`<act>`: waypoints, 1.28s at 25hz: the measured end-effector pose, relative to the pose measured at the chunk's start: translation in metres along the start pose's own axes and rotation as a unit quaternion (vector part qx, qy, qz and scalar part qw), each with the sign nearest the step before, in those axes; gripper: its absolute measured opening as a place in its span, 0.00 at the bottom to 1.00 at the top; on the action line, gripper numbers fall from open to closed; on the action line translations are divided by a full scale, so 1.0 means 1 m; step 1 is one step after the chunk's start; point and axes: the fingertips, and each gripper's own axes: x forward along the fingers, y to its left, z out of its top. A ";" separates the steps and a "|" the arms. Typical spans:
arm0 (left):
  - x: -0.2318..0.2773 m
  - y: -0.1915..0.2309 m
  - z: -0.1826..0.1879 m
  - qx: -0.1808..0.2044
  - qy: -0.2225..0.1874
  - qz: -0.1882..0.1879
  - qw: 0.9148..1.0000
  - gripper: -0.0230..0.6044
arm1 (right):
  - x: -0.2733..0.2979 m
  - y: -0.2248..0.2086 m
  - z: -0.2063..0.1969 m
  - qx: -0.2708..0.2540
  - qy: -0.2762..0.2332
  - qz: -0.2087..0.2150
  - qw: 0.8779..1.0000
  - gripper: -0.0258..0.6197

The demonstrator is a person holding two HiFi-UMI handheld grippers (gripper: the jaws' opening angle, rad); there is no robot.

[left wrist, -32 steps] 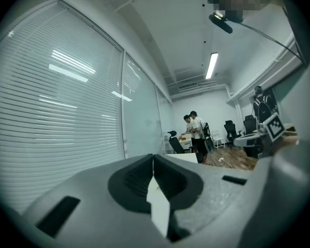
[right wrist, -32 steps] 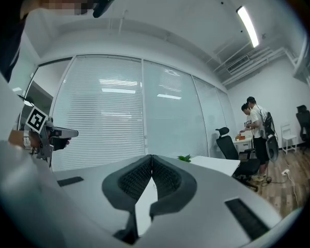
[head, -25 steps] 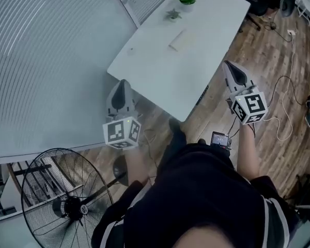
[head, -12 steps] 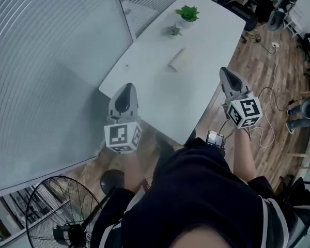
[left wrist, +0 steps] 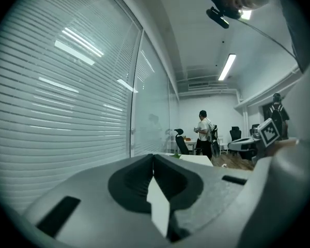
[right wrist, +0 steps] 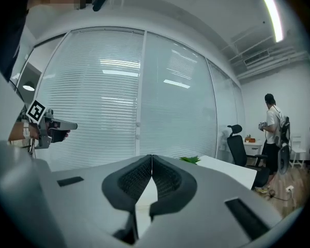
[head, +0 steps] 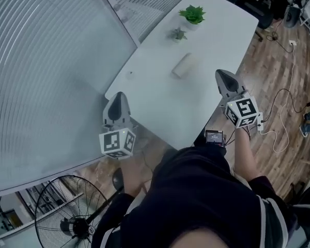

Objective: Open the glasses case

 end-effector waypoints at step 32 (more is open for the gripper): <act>-0.025 0.039 -0.020 0.026 0.076 0.092 0.992 0.04 | 0.153 -0.012 -0.152 -0.034 0.112 0.115 0.986 0.30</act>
